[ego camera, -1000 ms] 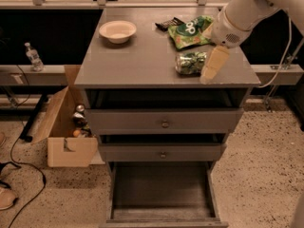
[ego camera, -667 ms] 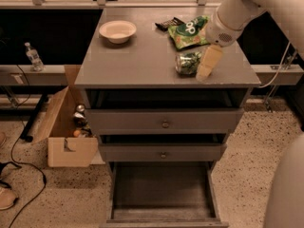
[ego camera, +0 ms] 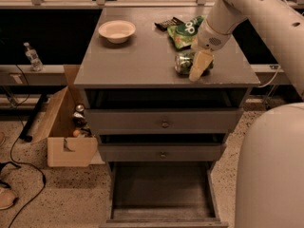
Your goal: Place green can into bottom drawer
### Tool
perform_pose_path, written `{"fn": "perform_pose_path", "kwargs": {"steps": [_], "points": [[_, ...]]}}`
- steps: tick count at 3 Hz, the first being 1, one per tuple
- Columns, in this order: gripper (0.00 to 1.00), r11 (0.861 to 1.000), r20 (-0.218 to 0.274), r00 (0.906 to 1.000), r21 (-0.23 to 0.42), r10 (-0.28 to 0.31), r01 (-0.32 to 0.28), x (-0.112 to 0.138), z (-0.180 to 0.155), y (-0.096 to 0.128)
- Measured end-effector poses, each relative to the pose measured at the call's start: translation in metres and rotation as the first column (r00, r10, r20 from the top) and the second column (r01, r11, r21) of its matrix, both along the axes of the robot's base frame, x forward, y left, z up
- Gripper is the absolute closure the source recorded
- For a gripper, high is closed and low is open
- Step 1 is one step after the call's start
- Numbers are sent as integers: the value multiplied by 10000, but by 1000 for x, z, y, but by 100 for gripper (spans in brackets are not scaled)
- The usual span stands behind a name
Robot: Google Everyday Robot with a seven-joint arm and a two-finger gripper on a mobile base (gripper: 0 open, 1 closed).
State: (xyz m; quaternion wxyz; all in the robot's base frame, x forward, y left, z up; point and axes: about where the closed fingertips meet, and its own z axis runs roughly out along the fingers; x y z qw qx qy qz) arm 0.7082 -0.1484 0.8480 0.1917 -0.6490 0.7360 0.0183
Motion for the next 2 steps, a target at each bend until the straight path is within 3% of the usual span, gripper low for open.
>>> {"fn": "perform_pose_path", "kwargs": {"steps": [2], "points": [[65, 10000, -263, 9996, -45, 52, -54, 3, -10, 0]]}}
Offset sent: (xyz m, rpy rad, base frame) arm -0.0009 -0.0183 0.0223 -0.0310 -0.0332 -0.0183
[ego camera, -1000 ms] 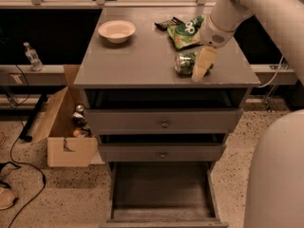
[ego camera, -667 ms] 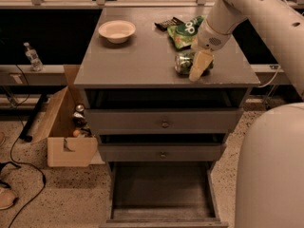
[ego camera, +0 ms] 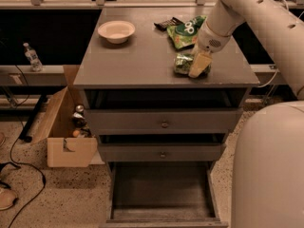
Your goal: Place green can into bottom drawer
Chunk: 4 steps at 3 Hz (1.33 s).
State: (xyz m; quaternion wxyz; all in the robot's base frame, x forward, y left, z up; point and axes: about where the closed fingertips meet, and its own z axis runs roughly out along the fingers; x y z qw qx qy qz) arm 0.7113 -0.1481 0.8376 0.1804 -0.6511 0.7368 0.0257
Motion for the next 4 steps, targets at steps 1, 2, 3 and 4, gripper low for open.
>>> {"fn": "perform_pose_path", "kwargs": {"steps": [1, 2, 3, 4], "points": [[89, 9998, 430, 9989, -96, -170, 174, -13, 19, -9], [100, 9963, 982, 9917, -144, -832, 850, -54, 48, -29], [100, 9823, 1032, 9772, -58, -1856, 1872, -98, 52, -50], [100, 9353, 399, 9345, 14, -3536, 3538, -154, 19, -72]]}}
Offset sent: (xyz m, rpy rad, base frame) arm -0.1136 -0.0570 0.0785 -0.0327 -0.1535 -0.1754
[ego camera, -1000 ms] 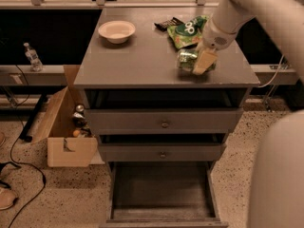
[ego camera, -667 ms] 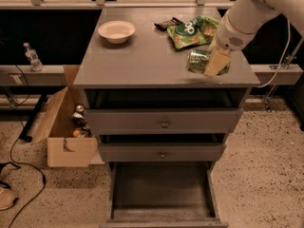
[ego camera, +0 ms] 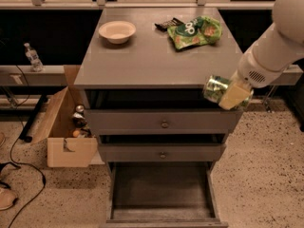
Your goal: Place green can into bottom drawer
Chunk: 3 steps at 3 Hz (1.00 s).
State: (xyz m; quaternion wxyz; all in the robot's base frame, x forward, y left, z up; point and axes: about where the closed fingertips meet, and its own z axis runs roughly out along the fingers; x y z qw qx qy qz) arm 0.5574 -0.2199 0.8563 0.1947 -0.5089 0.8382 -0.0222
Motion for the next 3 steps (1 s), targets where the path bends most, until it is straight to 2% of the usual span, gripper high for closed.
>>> {"fn": "perform_pose_path", "kwargs": {"steps": [2, 3], "points": [[100, 9999, -134, 9998, -38, 122, -123, -1, -6, 2], [100, 9992, -582, 9982, 379, 134, -112, -17, -40, 11]]}}
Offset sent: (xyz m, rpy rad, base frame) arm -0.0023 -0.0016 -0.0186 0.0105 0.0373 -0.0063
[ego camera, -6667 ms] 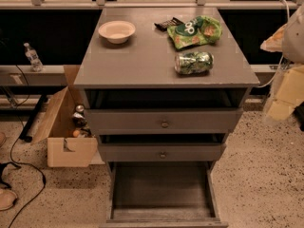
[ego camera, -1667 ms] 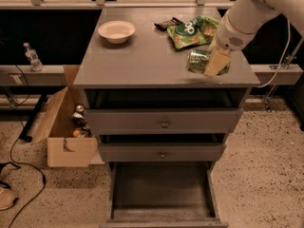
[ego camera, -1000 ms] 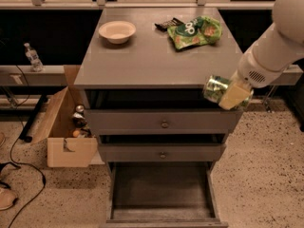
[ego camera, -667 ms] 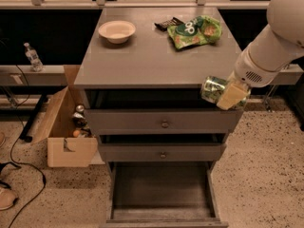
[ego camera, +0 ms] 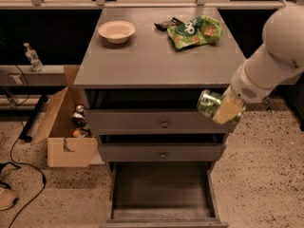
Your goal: Place green can into bottom drawer
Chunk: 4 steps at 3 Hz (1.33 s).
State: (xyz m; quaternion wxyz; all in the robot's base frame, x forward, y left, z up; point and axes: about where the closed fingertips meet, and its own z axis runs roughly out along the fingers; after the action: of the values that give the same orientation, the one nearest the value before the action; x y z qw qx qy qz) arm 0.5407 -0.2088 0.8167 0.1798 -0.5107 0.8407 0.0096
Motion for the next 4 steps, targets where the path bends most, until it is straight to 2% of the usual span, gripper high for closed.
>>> {"fn": "perform_pose_path", "kwargs": {"steps": [1, 2, 3, 4], "points": [[100, 9872, -1325, 9909, 1538, -218, 423, -42, -104, 32], [100, 9641, -2380, 9710, 2522, -217, 833, -67, -174, 56], [100, 9259, -3123, 9484, 3396, -551, 1656, -83, -242, 94], [100, 9265, -3139, 9480, 3385, -533, 1642, -84, -242, 94]]}}
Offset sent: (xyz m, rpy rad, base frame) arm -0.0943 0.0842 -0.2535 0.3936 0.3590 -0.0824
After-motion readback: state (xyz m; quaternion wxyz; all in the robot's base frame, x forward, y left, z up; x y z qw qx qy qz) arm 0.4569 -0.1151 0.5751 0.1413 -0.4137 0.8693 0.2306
